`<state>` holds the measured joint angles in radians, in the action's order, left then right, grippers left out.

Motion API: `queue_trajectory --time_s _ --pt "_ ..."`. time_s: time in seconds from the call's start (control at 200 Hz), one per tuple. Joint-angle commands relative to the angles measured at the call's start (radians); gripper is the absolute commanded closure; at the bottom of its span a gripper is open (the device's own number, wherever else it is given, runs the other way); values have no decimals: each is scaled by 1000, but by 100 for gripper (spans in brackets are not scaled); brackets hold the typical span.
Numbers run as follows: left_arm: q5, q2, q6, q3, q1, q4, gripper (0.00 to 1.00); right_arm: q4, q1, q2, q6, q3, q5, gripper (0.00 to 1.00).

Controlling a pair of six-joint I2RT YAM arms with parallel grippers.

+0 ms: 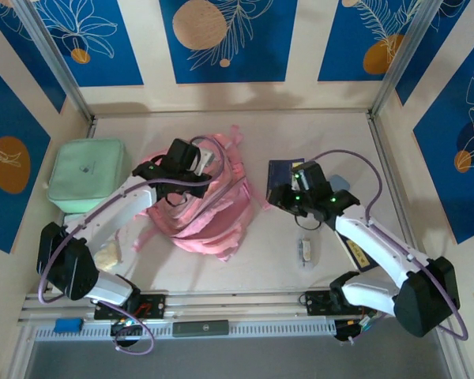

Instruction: Pack the student bag

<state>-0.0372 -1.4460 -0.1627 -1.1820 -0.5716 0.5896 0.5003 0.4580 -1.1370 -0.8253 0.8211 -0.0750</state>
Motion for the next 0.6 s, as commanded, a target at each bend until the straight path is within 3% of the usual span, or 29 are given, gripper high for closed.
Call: queue_trajectory --time_s 0.0,0.205,0.285,0.415,0.595 --pt "22 28 -80 69 17 -14 100 187 -74 -11 31 -26 72 57" --pt "-89 59 -156 175 11 -90 100 173 -192 -93 35 -57 47 50" --pt "-138 72 -202 195 -5 -124 79 142 -229 -124 41 -62 37 48" --pt "-154 125 -286 238 -49 -205 60 77 -282 -168 50 -66 30 45" --pt "-153 173 -405 292 -132 -335 50 5 -335 -254 86 -35 54 40"
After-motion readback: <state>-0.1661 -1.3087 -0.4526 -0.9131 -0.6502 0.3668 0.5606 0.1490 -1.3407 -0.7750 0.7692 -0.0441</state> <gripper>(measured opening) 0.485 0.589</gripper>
